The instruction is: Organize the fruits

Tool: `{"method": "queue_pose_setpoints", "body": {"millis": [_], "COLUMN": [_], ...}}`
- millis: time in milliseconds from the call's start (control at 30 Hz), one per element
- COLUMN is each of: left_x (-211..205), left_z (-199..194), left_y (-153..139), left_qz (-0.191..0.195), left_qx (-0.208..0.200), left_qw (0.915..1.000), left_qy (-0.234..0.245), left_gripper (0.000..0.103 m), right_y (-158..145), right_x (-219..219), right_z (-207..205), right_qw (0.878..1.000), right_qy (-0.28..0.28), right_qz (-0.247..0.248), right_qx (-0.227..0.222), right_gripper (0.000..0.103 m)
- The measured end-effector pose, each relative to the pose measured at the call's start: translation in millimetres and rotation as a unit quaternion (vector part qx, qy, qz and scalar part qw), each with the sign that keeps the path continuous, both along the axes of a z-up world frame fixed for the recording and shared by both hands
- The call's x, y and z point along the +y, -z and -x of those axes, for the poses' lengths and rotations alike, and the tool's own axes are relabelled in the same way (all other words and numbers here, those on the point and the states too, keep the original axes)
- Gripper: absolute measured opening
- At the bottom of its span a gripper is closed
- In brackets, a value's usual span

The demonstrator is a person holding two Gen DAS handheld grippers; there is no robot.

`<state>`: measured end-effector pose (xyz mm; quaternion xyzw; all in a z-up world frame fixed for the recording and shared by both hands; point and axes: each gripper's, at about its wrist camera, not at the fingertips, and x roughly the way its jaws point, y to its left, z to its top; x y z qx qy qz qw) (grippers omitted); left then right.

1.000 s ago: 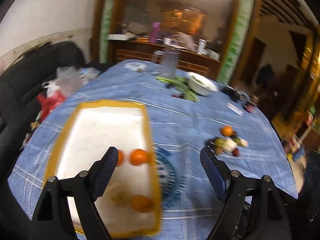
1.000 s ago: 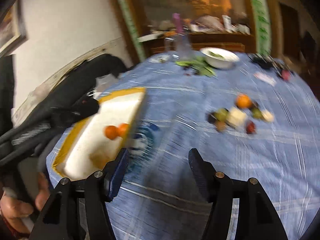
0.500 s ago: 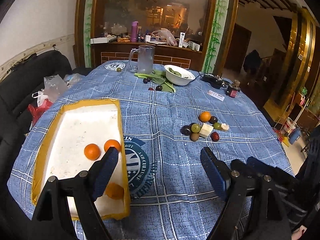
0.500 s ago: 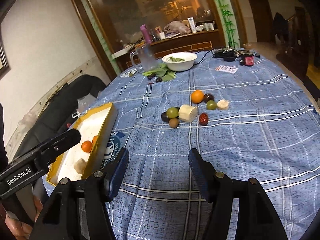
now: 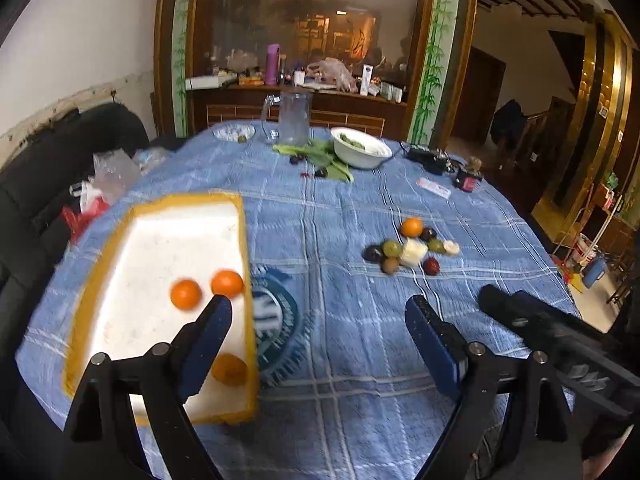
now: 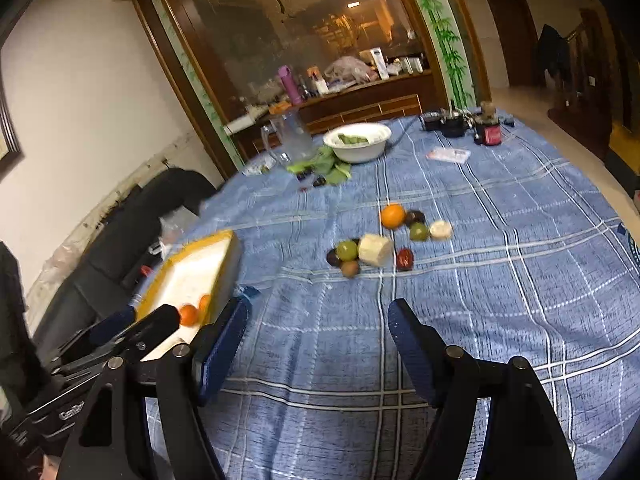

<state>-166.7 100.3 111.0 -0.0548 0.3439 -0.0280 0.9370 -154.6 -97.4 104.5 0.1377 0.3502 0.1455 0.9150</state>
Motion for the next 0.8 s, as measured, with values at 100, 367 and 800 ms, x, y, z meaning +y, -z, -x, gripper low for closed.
{"method": "queue_pose_setpoints", "body": {"millis": [100,367,800], "left_x": [-19,-25,-17], "left_z": [6,8,6], "left_y": [7,4,4], "left_qz": [0.003,-0.003,0.006], "left_qx": [0.003,-0.002,-0.002], "left_qw": [0.9995,0.9991,0.9996], "left_qy": [0.031,0.041,0.028], "left_gripper": [0.087,0.088,0.088], "right_y": [20,32,38], "right_x": [2,-17,-19], "right_z": [-6,-4,-5], "right_qw": [0.999,0.998,0.998], "right_qy": [0.016,0.048,0.053], "right_qz": [0.02,0.008,0.014], "right_qx": [0.025,0.036,0.04], "right_gripper": [0.077,0.077,0.077]}}
